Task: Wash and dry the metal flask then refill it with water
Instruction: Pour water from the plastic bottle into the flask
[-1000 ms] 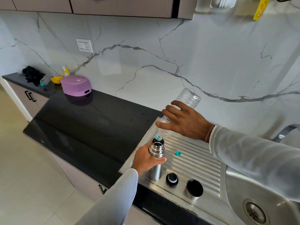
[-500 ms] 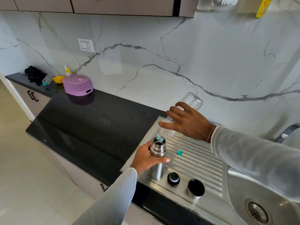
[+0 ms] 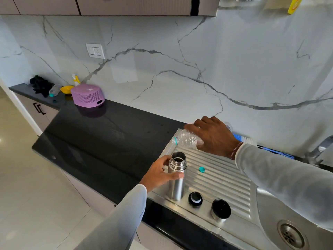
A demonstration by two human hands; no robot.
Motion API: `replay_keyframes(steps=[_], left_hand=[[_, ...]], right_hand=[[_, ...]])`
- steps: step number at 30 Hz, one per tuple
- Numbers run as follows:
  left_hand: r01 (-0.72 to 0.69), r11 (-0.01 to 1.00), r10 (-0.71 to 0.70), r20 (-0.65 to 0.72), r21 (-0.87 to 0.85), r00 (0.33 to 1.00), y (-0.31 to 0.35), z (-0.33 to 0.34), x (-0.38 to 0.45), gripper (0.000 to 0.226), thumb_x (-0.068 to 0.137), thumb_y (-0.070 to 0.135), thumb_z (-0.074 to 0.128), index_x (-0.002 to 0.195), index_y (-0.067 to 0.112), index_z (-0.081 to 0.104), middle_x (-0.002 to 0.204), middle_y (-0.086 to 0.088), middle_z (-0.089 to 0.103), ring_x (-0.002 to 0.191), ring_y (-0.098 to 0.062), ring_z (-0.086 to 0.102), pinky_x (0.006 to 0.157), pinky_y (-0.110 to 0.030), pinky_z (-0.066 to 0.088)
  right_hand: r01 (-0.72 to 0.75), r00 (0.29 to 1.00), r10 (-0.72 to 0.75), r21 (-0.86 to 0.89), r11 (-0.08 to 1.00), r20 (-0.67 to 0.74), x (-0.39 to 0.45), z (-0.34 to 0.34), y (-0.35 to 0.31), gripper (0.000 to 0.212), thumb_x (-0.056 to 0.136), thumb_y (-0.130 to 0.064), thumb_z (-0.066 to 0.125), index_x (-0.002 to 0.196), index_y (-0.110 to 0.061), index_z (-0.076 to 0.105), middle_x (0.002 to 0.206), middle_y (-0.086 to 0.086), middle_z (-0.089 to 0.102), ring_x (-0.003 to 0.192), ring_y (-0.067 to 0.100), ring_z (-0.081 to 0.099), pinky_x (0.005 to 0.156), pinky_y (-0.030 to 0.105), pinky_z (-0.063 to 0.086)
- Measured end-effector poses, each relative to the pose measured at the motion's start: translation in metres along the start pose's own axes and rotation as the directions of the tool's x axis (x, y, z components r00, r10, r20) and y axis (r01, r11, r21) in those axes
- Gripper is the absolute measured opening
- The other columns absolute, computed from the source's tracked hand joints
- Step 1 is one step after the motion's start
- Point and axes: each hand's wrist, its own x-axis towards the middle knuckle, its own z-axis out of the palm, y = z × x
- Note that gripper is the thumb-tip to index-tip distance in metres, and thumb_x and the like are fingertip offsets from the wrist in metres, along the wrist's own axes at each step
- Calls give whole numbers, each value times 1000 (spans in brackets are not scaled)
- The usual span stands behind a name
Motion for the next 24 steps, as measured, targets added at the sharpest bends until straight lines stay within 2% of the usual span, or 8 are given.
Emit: replay_keyframes(steps=[3,5,7,12,16,19,21,24], left_hand=[[-11,988,-1,-78,-156,997,8,-11,2,47,95,56,46,123,22,64,118,3,71,113,-13,64,90,-22,46],[-30,963,-10,-146,-267,989,14,-21,8,68,93,66,26,125,19,64,118,1,73,115,-14,64,93,-27,45],[-59,955,13,-158,-289,987,21,-30,19,86,83,81,23,129,20,64,119,1,74,116,-11,64,100,-33,43],[-82,972,66,-81,-222,995,61,-38,50,89,72,79,53,140,22,55,125,3,70,120,-7,61,97,-27,45],[-36,964,46,35,-263,998,77,-25,83,81,71,48,85,142,26,52,128,1,69,121,-11,64,103,-31,49],[-42,935,68,62,-352,996,82,-15,102,60,80,14,87,134,17,59,122,-2,74,113,-16,70,95,-27,56],[-56,942,72,37,-331,997,80,-14,112,53,81,11,86,129,16,64,116,-2,76,109,-17,73,89,-25,58],[-83,967,86,2,-239,996,67,-20,127,51,76,19,90,122,18,69,111,0,77,102,-11,74,84,-21,57]], right_hand=[[-243,970,235,223,944,64,-2,7,0,71,71,-47,81,127,-19,47,98,3,68,84,27,66,72,32,44],[-455,890,414,412,790,189,2,14,1,72,71,-53,82,118,-19,39,96,1,66,81,26,64,68,33,48],[-589,804,511,522,616,305,7,22,5,75,67,-60,84,111,-21,37,96,-3,62,83,21,62,70,35,49],[-656,711,613,641,400,345,14,41,-1,83,54,-71,87,118,-29,53,99,-8,68,89,11,66,79,31,54],[-607,701,635,740,291,326,22,62,-15,73,54,-50,94,112,-24,59,100,-6,72,90,12,69,82,34,57],[-586,718,627,748,312,300,29,73,-19,70,56,-35,97,112,-18,58,100,-5,71,87,12,67,74,25,52],[-625,696,603,742,243,389,31,78,-12,75,56,-29,98,117,-19,54,101,-8,67,89,7,64,71,18,47],[-730,648,484,660,175,589,21,96,9,72,62,-17,95,121,-17,54,108,-3,66,96,16,65,79,27,54]])
